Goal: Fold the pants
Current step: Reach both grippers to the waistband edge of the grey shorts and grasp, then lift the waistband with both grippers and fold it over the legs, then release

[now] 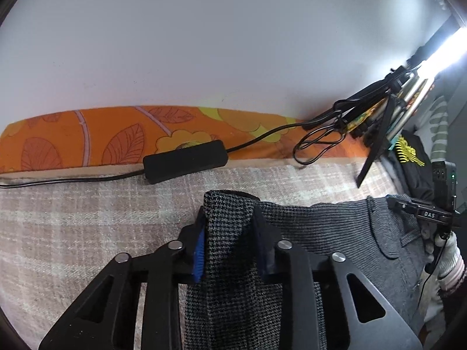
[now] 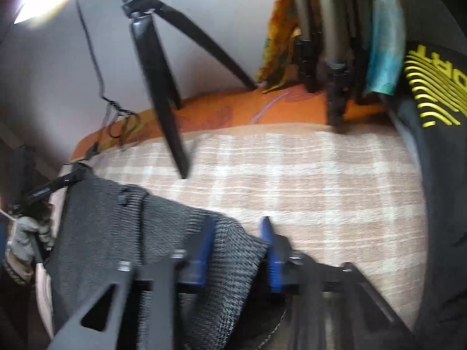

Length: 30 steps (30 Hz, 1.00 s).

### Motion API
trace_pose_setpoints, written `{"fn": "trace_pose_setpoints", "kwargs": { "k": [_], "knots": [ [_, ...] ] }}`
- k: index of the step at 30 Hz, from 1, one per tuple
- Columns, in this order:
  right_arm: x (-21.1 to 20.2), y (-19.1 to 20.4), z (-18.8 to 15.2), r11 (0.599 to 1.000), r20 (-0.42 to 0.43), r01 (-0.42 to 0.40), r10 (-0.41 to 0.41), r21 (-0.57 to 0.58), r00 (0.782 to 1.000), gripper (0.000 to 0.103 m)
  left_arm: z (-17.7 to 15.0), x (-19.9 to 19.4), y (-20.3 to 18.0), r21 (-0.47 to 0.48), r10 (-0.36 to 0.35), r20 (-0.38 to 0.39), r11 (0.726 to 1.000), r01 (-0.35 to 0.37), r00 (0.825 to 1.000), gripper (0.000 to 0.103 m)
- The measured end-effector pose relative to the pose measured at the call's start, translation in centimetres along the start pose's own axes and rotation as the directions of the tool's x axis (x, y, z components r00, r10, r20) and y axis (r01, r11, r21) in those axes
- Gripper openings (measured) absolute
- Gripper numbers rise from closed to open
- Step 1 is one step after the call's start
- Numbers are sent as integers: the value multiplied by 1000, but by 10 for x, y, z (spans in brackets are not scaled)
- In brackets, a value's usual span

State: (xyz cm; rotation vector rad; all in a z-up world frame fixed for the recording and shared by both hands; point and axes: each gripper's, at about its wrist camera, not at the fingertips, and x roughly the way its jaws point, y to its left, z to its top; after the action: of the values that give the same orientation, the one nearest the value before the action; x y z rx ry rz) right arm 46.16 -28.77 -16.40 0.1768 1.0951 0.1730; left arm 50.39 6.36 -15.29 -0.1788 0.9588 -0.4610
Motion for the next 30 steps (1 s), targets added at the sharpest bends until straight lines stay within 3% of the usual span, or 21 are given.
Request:
{"fn": "trace_pose_setpoints", "kwargs": {
  "k": [2,17,24,30],
  "knots": [
    [-6,11,1,999,17,10,-9,-42,1000,15,1,-11,-1,4,-12,23,1000,12,1000,21],
    [-126,62,-11,980,163,17,16,-199,986,12,-16,-109,-27,58,-82,147,996,74,986,19],
    [-181,87,-46,965,203,16,39,-263,978,12,-48,-165,-44,87,-100,196,993,84,975,18],
    [-210,113,-92,941,224,45,33,-334,974,12,-96,-204,-60,92,-110,222,992,92,969,17]
  ]
}}
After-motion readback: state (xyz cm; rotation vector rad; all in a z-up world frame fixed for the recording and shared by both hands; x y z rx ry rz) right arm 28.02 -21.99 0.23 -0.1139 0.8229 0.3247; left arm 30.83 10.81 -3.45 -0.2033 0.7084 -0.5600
